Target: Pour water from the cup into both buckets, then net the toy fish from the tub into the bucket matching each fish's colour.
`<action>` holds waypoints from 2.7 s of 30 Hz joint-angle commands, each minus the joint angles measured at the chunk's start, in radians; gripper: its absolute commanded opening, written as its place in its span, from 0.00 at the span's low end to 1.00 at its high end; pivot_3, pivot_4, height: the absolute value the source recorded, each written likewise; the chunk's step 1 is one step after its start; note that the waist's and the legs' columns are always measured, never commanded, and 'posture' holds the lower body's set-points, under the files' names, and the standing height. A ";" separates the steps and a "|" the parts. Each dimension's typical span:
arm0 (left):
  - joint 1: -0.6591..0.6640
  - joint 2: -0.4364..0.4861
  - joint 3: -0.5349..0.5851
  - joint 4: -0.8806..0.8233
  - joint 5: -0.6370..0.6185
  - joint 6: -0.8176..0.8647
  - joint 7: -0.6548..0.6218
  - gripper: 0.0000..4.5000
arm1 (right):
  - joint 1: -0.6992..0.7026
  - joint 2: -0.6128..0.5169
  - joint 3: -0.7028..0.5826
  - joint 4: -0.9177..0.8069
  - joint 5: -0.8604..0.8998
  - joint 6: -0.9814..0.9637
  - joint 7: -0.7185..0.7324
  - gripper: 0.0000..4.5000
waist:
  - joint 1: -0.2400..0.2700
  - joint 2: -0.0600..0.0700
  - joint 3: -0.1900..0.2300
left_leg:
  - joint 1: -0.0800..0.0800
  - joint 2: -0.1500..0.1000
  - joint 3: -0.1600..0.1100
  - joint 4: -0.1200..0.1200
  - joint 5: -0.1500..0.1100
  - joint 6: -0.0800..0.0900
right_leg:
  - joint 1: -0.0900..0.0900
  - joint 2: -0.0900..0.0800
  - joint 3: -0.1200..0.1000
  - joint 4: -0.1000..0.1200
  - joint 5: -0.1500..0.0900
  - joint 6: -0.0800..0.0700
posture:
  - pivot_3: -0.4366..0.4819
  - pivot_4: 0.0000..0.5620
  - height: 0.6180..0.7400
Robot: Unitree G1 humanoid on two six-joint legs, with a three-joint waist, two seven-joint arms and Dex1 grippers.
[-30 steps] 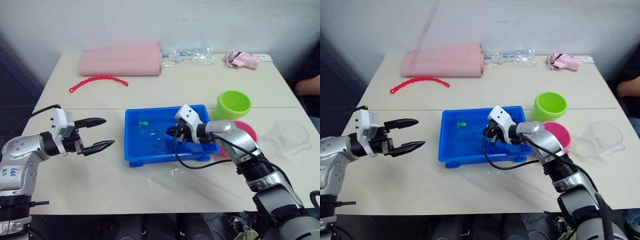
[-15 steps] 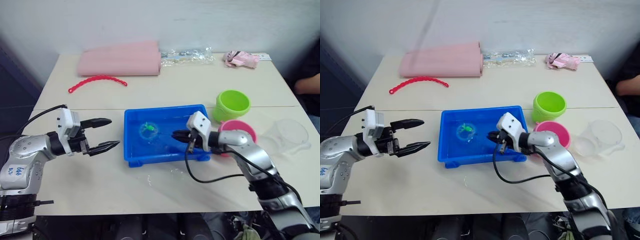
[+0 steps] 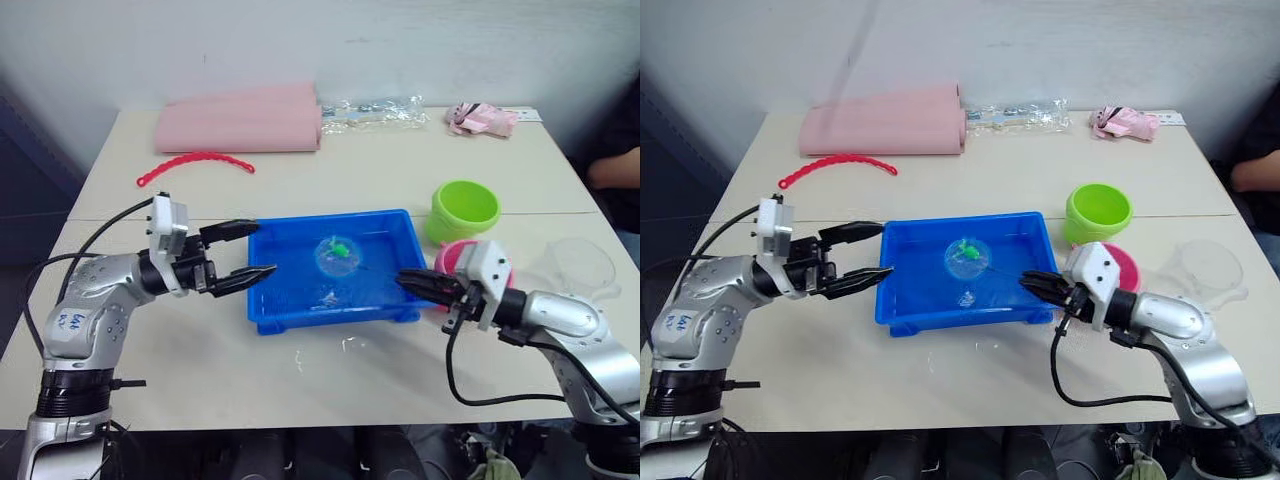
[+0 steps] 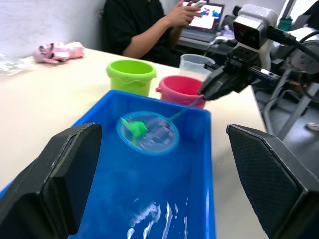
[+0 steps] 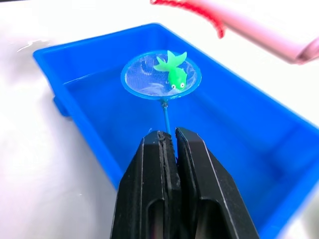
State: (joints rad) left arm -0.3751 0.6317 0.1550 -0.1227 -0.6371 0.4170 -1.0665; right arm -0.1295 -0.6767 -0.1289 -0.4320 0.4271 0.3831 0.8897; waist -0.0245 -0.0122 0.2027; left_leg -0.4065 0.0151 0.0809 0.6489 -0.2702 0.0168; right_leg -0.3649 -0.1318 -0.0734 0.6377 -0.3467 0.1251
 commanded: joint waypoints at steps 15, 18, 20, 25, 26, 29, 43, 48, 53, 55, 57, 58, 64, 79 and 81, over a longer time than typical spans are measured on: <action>-0.093 -0.089 -0.035 -0.023 -0.001 0.070 0.095 0.97 | -0.065 -0.216 -0.315 0.240 0.092 -0.105 0.106 0.00 | 0.024 0.000 0.000 | 0.002 0.000 -0.001 0.001 0.000 0.000 | 0.004 0.000 -0.001 -0.005 0.000 0.000 | 0.48 0.27 1.00; -0.088 -0.096 -0.040 -0.023 0.007 0.058 0.104 0.97 | -0.108 -0.250 -0.313 0.394 0.012 -0.224 0.105 0.00 | 0.024 0.000 0.000 | 0.002 0.000 -0.001 0.001 0.000 0.001 | 0.004 0.000 -0.001 -0.006 0.000 0.000 | 0.48 0.27 1.00; -0.085 -0.099 -0.042 -0.021 0.013 0.051 0.108 0.97 | -0.144 -0.272 -0.297 0.509 -0.059 -0.322 0.094 0.00 | 0.024 0.000 0.000 | 0.002 -0.001 0.000 0.002 0.000 0.001 | 0.004 0.000 -0.001 -0.007 0.000 0.001 | 0.48 0.27 1.00; -0.086 -0.109 -0.050 -0.028 0.018 0.043 0.113 0.97 | -0.201 -0.305 -0.227 0.708 -0.233 -0.556 0.048 0.00 | 0.023 0.000 0.000 | 0.002 -0.001 0.000 0.002 0.001 0.001 | 0.004 0.000 -0.001 -0.007 0.000 0.001 | 0.48 0.27 1.00; -0.087 -0.111 -0.054 -0.030 0.019 0.043 0.114 0.97 | -0.214 -0.313 -0.211 0.750 -0.280 -0.611 0.020 0.00 | 0.023 0.000 0.000 | 0.002 -0.001 0.000 0.002 0.001 0.001 | 0.004 0.000 -0.001 -0.007 0.000 0.001 | 0.48 0.27 1.00; -0.094 -0.119 -0.064 -0.033 0.023 0.041 0.120 0.97 | -0.251 -0.339 -0.168 0.848 -0.388 -0.738 -0.056 0.00 | 0.021 0.000 0.000 | 0.002 -0.001 0.000 0.002 0.001 0.001 | 0.004 0.000 -0.001 -0.007 0.000 0.001 | 0.48 0.27 1.00; -0.090 -0.131 -0.080 0.000 0.036 0.019 0.109 0.97 | -0.316 -0.532 0.040 1.014 -0.962 -1.140 -0.605 0.00 | 0.020 0.001 0.000 | 0.002 -0.001 0.000 0.002 0.001 0.000 | 0.004 0.000 0.000 -0.007 0.000 0.001 | 0.48 0.27 1.00; -0.067 -0.134 -0.074 0.012 0.032 0.001 0.092 0.97 | -0.328 -0.560 0.096 1.039 -1.055 -1.198 -0.729 0.00 | 0.018 0.001 0.000 | 0.002 0.000 0.000 0.002 0.001 -0.001 | 0.004 0.000 0.000 -0.007 0.000 0.001 | 0.48 0.27 1.00; -0.054 -0.132 -0.063 0.026 0.042 -0.024 0.092 0.97 | -0.330 -0.582 0.120 1.074 -1.083 -1.213 -0.808 0.00 | 0.018 0.001 0.000 | 0.002 0.000 0.000 0.002 0.002 -0.001 | 0.004 0.000 0.000 -0.007 0.000 0.001 | 0.48 0.27 1.00; -0.055 -0.132 -0.058 0.032 0.045 -0.037 0.091 0.97 | -0.334 -0.575 0.108 1.086 -1.027 -1.229 -0.794 0.00 | 0.019 0.001 0.000 | 0.002 0.000 0.000 0.002 0.002 -0.001 | 0.004 0.000 0.000 -0.007 0.000 0.001 | 0.48 0.27 1.00; -0.047 -0.129 -0.040 0.032 0.033 -0.055 0.081 0.97 | -0.320 -0.530 0.084 1.066 -0.797 -1.211 -0.645 0.00 | 0.019 0.001 0.000 | 0.002 0.000 0.000 0.003 0.002 -0.001 | 0.004 0.000 0.000 -0.007 0.000 0.001 | 0.48 0.27 1.00; -0.041 -0.127 -0.029 0.030 0.024 -0.063 0.075 0.97 | -0.307 -0.501 0.071 1.047 -0.643 -1.192 -0.541 0.00 | 0.019 0.001 0.001 | 0.002 0.000 0.000 0.002 0.002 -0.001 | 0.004 0.000 0.000 -0.007 0.000 0.001 | 0.48 0.27 1.00; -0.035 -0.094 0.070 0.045 -0.014 -0.107 0.042 0.97 | -0.246 -0.381 -0.045 0.841 -0.057 -0.842 -0.121 0.00 | 0.019 0.001 0.001 | 0.002 0.001 -0.003 0.003 0.002 0.000 | 0.007 0.002 -0.003 -0.008 0.000 0.001 | 0.48 0.27 1.00; 0.251 0.206 0.197 0.004 0.001 -0.217 -0.282 0.97 | -0.105 -0.294 0.079 0.197 0.322 -0.115 0.245 0.00 | 0.021 0.001 0.001 | 0.002 0.001 -0.005 0.001 -0.001 0.000 | 0.007 -0.002 -0.005 -0.010 0.000 0.000 | 0.48 0.27 1.00; 0.327 0.238 0.231 -0.036 -0.018 -0.207 -0.310 0.97 | -0.079 -0.247 0.141 0.205 0.228 -0.218 0.313 0.00 | 0.021 0.001 0.001 | 0.001 0.001 -0.005 0.000 -0.001 0.001 | 0.006 -0.002 -0.005 -0.011 0.000 0.000 | 0.48 0.27 1.00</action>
State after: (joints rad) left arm -0.0843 0.8466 0.3396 -0.1032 -0.6290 0.2161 -1.3424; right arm -0.2228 -0.9498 -0.0142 -0.2120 0.7159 0.2485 1.1463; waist -0.0034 -0.0115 0.2032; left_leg -0.4051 0.0158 0.0767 0.6484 -0.2714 0.0177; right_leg -0.3592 -0.1337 -0.0779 0.6265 -0.3463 0.1250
